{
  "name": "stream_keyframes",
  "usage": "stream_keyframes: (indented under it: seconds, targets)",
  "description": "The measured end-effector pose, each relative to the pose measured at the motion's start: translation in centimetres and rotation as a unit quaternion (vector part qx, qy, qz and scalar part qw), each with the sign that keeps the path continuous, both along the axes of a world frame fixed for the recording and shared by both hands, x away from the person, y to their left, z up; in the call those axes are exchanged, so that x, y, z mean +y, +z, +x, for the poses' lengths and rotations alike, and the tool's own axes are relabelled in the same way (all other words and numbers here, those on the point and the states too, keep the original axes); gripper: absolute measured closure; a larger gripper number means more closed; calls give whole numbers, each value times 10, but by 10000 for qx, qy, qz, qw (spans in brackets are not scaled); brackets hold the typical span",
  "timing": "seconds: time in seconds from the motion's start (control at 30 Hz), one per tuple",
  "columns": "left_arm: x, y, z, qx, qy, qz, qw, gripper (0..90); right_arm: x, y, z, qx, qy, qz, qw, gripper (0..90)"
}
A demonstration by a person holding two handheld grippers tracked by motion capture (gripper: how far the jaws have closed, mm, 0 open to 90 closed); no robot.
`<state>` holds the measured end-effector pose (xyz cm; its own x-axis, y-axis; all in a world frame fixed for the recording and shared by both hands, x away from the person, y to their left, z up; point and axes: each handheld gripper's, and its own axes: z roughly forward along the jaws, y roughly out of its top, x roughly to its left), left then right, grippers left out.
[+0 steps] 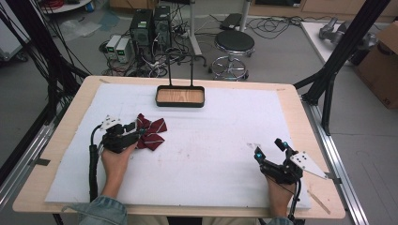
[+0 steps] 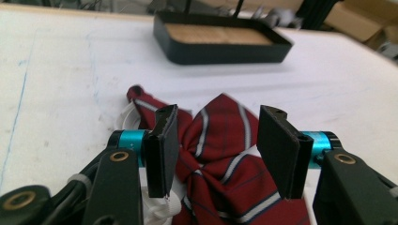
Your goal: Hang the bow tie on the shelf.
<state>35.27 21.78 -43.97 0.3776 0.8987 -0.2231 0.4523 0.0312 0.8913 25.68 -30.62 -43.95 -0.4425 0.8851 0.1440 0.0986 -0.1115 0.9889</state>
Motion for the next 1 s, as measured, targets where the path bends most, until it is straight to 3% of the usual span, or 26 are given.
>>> stream_keyframes:
  seconds: [0.03, 0.13, 0.3, 0.53, 0.6, 0.7, 0.77, 0.83, 0.9, 1.0]
  targets:
    - [0, 0, 0, 0, 0, 0, 10000, 488, 0, 0, 0, 0, 0, 0, 10000, 108]
    - [-5, -7, 7, 277, 152, 153, 9994, 508, 0, 0, 0, -8, 1, -23, 10000, 108]
    - [-7, -9, 10, 463, 344, 319, 9978, 530, 0, 0, 0, -4, 14, -9, 10000, 108]
    - [-11, -11, 18, 881, 378, 610, 9935, 547, 0, 0, 0, -11, 12, -21, 10000, 108]
    - [-12, -11, 20, 965, 352, 655, 9926, 601, 0, 0, 0, -21, 15, -23, 10000, 108]
    - [-13, -10, 20, 957, 258, 635, 9930, 704, 1, 0, 0, -15, 13, -17, 10000, 108]
    - [-14, -7, 19, 892, 156, 605, 9941, 719, 0, 0, 0, -28, 10, -28, 10000, 108]
    - [-16, 4, 18, 662, -62, 476, 9967, 731, 0, 0, 0, -28, 4, -28, 10000, 108]
    - [-17, 9, 18, 569, -159, 410, 9974, 731, 0, 0, 0, -19, 7, -24, 10000, 108]
    - [-23, 31, 22, 252, -507, 330, 9979, 732, 0, 0, 1, -22, 15, -22, 10000, 108]
